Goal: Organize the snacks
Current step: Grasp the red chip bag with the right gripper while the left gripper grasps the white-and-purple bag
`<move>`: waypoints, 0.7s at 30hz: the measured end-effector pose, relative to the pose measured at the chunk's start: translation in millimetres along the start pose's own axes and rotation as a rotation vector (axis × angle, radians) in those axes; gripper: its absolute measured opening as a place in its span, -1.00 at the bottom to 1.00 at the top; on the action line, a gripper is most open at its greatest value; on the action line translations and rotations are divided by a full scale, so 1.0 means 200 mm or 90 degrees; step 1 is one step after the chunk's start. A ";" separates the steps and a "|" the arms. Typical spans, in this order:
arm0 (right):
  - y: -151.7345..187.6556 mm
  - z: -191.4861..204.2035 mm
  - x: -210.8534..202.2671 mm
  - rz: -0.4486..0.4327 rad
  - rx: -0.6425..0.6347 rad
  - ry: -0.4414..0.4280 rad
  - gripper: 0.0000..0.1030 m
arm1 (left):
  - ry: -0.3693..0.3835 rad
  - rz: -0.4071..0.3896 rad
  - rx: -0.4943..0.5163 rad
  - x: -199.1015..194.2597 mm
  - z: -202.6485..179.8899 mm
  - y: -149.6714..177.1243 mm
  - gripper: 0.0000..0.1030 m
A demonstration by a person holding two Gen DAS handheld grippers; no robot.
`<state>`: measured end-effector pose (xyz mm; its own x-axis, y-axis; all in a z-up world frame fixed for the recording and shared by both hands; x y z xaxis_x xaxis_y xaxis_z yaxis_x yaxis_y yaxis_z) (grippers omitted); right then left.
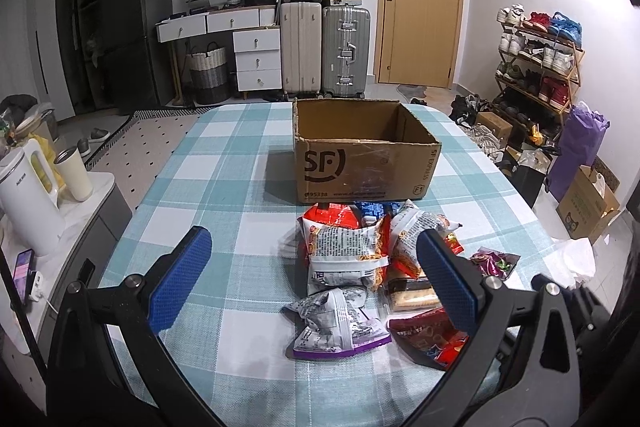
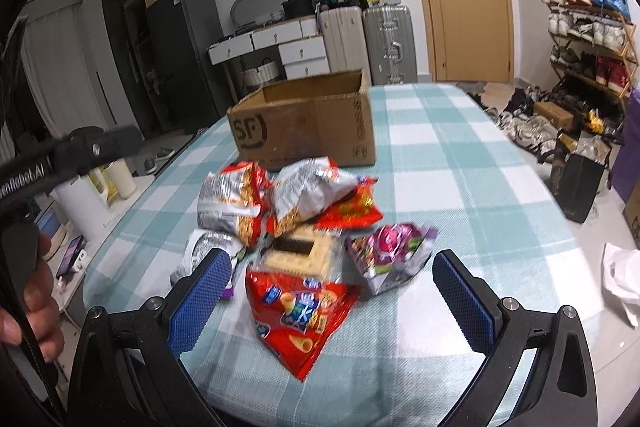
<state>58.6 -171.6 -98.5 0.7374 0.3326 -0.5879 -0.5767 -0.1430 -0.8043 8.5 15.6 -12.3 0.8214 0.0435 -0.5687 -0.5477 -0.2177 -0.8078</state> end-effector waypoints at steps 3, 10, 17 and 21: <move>0.03 0.01 0.05 0.014 0.002 -0.019 1.00 | -0.003 0.004 -0.004 0.02 0.02 0.00 0.98; 0.09 0.03 0.17 0.049 0.010 -0.055 1.00 | -0.012 0.014 -0.007 0.07 0.04 0.01 0.98; 0.12 0.07 0.28 0.070 0.010 -0.083 0.98 | -0.023 0.024 -0.007 0.13 0.07 0.03 0.98; 0.12 0.08 0.34 0.082 0.007 -0.091 0.74 | -0.029 0.028 -0.006 0.16 0.08 0.04 0.98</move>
<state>90.0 -137.3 -156.2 0.6000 0.4414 -0.6672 -0.6679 -0.1827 -0.7215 27.6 31.9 -38.4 0.7879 0.0783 -0.6108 -0.5820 -0.2296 -0.7801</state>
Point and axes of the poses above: each gripper's, at about its wrist camera, not at the fingertips, and x roughly the way its jaws point, z to its left, y to its underside, the point moved 1 cm from there along x, roughly the way its jaws point, and after that the axes turned 10 degrees about -x, right-handed, at the moved point
